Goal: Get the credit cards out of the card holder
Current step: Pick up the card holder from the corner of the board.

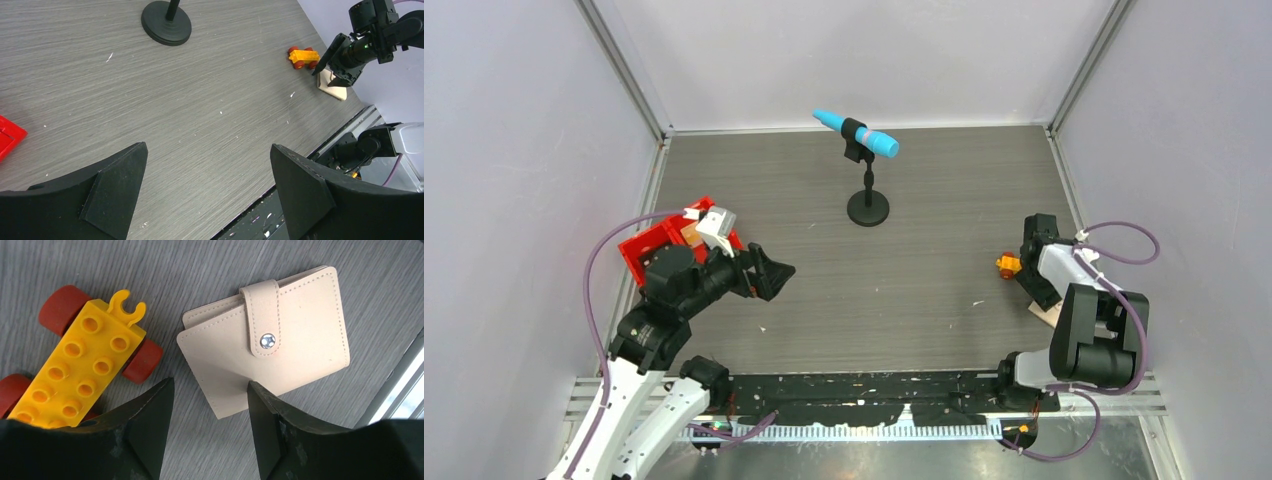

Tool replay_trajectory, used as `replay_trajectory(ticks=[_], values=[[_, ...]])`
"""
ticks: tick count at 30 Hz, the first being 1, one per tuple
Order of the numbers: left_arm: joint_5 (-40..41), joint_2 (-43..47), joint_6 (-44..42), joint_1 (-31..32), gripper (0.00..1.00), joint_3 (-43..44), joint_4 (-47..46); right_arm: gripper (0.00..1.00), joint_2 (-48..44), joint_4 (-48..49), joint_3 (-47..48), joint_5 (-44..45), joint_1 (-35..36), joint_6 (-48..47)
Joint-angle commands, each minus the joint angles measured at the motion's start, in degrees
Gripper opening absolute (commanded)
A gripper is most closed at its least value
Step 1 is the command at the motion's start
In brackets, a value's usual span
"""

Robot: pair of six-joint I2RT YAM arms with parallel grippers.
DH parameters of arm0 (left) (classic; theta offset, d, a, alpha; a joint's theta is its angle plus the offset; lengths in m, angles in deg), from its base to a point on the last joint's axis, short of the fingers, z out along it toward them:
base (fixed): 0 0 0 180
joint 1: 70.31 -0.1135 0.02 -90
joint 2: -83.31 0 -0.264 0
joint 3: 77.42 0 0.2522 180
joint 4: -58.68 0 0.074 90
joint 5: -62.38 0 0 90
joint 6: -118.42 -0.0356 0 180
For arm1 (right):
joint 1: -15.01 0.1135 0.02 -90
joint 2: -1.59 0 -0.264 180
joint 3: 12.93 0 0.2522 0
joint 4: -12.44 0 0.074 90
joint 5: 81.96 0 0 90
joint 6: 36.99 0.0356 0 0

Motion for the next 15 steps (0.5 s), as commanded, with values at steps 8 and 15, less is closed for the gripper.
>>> replay_trajectory(ticks=[8,15], values=[[1.62,-0.17,-0.90,0.22,0.97,0.21,-0.68,0.52,3.63,1.22,-0.92,-1.98,-2.70,-0.15],[1.64,-0.28,-0.88,0.22,0.97,0.21,-0.70,0.38,0.58,0.96,-1.77,0.78,-2.74,-0.24]])
